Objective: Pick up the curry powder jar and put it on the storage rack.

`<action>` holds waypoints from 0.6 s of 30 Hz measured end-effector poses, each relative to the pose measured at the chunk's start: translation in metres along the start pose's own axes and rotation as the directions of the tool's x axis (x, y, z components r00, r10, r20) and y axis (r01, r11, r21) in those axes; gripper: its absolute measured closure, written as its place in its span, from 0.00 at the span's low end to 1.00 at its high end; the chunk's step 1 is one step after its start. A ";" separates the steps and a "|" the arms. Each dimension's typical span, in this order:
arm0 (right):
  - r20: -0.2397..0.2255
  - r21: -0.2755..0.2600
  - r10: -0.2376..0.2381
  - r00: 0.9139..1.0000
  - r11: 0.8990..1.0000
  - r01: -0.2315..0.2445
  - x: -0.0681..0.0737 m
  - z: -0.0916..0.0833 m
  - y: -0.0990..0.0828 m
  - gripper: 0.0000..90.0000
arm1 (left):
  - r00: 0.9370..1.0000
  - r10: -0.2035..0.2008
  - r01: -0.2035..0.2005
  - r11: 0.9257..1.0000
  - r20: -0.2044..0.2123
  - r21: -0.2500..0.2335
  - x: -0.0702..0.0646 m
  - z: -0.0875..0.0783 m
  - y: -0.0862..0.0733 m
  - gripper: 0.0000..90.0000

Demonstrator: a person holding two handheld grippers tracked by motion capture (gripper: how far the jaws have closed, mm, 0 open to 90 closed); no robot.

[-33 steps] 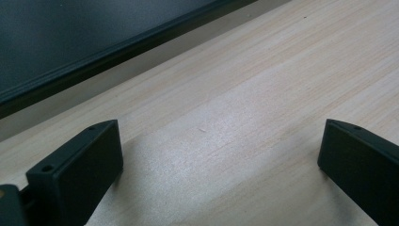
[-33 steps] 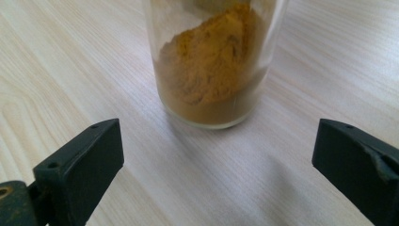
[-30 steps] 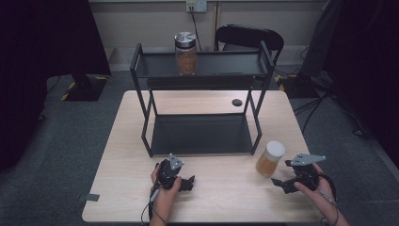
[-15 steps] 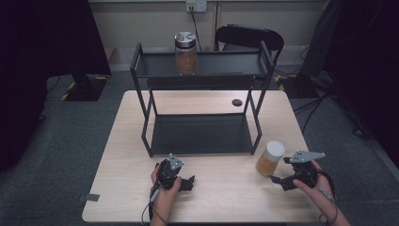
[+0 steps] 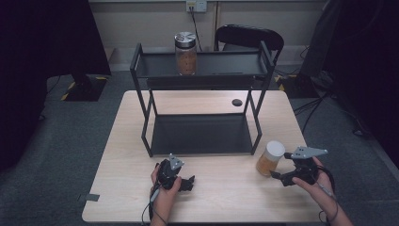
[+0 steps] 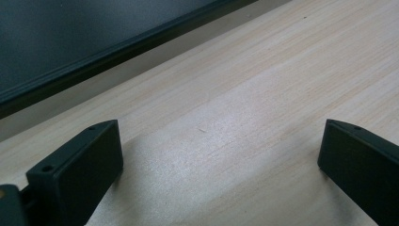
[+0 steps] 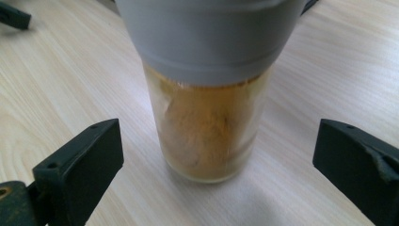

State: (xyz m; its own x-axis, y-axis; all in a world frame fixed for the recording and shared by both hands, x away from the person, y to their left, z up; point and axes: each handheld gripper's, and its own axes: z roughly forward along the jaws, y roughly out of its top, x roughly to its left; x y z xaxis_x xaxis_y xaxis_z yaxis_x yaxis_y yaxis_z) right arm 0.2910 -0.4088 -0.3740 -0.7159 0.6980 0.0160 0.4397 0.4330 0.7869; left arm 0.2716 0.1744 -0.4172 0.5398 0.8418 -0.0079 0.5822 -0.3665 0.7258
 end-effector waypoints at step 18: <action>-0.015 -0.091 0.033 0.999 0.995 -0.035 -0.004 0.007 0.002 0.05 | 1.000 0.000 0.000 1.000 0.000 0.000 0.000 0.000 0.000 0.00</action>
State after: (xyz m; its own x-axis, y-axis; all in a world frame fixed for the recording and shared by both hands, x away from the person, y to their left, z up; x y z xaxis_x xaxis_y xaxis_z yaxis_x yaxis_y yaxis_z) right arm 0.2989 -0.4071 -0.3768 -0.7090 0.7034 0.0515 0.4133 0.3552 0.8385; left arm 0.2716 0.1744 -0.4173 0.5395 0.8419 -0.0082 0.5823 -0.3661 0.7259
